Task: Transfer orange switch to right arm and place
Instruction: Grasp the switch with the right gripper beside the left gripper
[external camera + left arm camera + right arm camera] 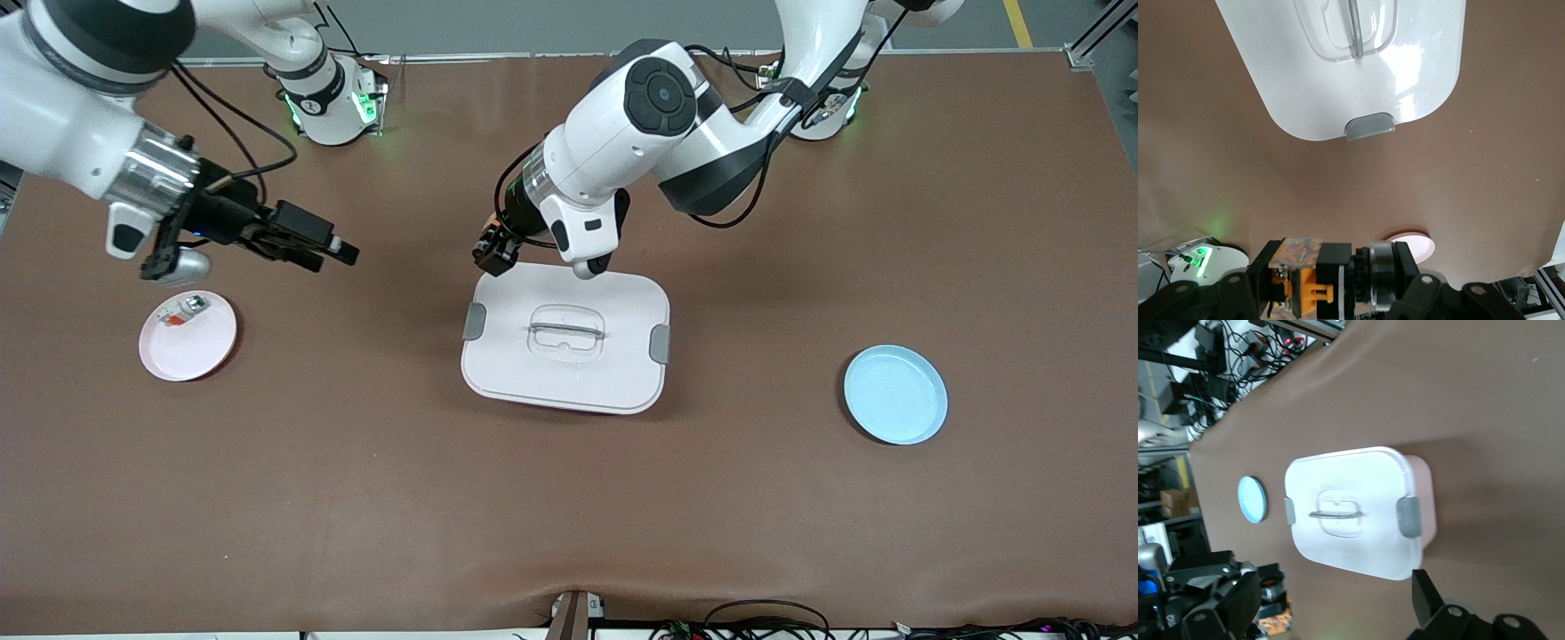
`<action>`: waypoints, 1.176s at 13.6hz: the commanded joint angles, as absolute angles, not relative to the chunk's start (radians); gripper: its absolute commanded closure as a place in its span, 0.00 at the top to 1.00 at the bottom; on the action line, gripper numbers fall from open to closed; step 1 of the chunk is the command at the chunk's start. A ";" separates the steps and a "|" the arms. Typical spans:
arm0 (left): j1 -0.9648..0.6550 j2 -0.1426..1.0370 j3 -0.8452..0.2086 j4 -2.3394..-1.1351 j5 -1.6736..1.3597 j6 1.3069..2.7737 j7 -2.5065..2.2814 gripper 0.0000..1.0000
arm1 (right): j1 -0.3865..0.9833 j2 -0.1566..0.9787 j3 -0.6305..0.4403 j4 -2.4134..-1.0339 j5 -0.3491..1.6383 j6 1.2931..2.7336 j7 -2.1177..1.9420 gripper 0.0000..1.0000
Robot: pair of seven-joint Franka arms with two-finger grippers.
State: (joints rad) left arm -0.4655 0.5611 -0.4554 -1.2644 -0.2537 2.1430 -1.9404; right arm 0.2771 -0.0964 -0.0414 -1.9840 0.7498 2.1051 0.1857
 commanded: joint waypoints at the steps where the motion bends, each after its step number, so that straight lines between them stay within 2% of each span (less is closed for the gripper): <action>1: -0.479 0.597 -0.456 -1.235 -0.284 2.177 -1.994 0.00 | 0.356 -0.179 -0.052 -2.121 0.853 2.242 0.193 1.00; 4: -0.477 0.612 -0.449 -1.235 -0.284 2.209 -2.068 0.00 | 0.443 -0.175 -0.052 -2.164 0.897 2.354 0.180 1.00; 7: -0.477 0.614 -0.446 -1.235 -0.284 2.209 -2.072 0.00 | 0.485 -0.170 -0.052 -2.198 0.994 2.388 0.071 1.00; 11: -0.477 0.615 -0.445 -1.235 -0.282 2.209 -2.072 0.00 | 0.581 -0.146 -0.052 -2.201 0.997 2.479 0.069 1.00; 16: -0.476 0.614 -0.445 -1.236 -0.282 2.207 -2.072 0.00 | 0.611 -0.098 -0.052 -2.201 0.997 2.507 0.020 1.00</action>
State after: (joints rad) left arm -0.4689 0.6056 -0.4496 -1.2591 -0.2665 2.2054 -2.0620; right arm 0.5979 -0.1043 -0.0419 -2.1876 0.9609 2.4967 0.0749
